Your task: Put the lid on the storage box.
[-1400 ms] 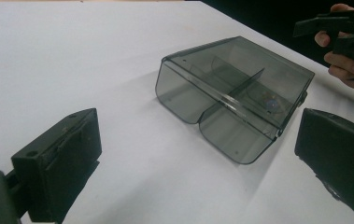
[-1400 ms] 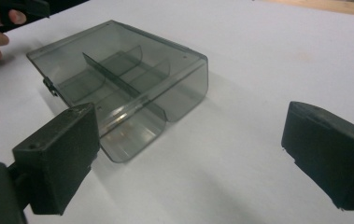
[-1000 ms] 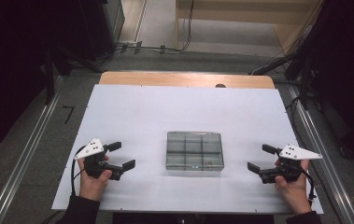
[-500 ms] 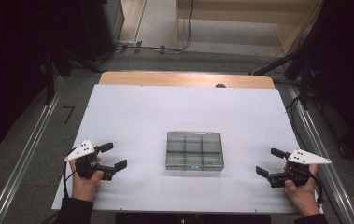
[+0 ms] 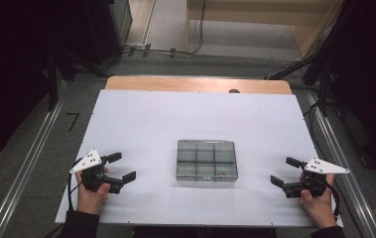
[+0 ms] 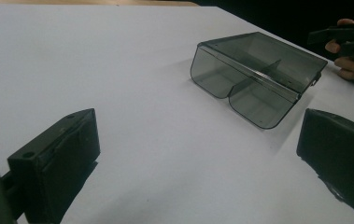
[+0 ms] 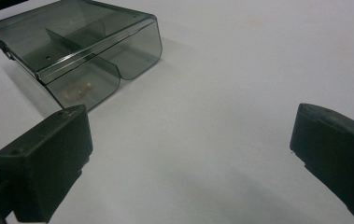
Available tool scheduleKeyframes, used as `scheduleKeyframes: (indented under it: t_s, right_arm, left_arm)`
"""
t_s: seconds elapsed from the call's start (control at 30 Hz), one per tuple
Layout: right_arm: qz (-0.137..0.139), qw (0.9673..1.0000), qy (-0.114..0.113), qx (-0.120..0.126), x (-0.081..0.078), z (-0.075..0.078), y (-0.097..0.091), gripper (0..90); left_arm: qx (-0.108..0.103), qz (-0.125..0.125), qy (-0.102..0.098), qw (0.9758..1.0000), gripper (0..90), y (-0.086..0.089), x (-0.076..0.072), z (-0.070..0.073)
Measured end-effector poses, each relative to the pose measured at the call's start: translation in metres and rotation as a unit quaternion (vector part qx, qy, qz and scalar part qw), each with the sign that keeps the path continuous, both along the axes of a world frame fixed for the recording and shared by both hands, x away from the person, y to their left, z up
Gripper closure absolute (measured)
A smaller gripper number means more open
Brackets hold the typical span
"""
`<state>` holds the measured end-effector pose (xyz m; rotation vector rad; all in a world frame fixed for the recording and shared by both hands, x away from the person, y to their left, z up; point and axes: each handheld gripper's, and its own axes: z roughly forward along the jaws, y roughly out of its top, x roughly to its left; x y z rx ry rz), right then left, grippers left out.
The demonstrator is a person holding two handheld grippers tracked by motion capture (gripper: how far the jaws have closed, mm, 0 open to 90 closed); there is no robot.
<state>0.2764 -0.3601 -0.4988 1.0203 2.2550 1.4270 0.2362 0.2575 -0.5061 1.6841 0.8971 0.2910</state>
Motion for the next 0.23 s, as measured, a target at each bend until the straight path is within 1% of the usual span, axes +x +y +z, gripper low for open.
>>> scheduleKeyframes:
  t_s: [0.13, 0.23]
  right_arm:
    - [0.002, 1.0, -0.003, 0.002, -0.0004, -0.0002, 0.0001, 0.0]
    - [0.0, 1.0, 0.0, 0.003, 0.0003, -0.0005, -0.0002, 0.0]
  left_arm:
    - [-0.003, 0.001, 0.001, 1.0, 0.0, 0.0004, 0.0004, -0.0002]
    - [-0.002, 0.001, 0.001, 1.0, 0.0, 0.0002, 0.0005, -0.0002]
